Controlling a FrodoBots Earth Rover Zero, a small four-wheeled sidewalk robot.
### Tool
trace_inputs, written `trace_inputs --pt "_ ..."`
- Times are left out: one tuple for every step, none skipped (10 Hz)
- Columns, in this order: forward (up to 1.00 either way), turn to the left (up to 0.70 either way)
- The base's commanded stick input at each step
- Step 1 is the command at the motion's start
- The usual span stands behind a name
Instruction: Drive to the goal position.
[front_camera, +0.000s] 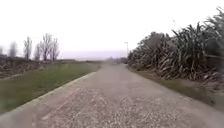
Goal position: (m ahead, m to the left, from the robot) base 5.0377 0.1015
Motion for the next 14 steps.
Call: trace_inputs --pt "0.85 0.00" --pt "0.85 0.00" --pt "0.85 0.00" --pt "0.85 0.01" --pt "0.85 0.02" --pt "0.85 0.02" --pt "0.85 0.02" --pt "0.85 0.00" --pt "0.85 0.00" --pt "0.85 0.00" --pt "0.85 0.00" --pt "0.85 0.00" --pt "0.85 0.00" --pt "0.85 0.00"
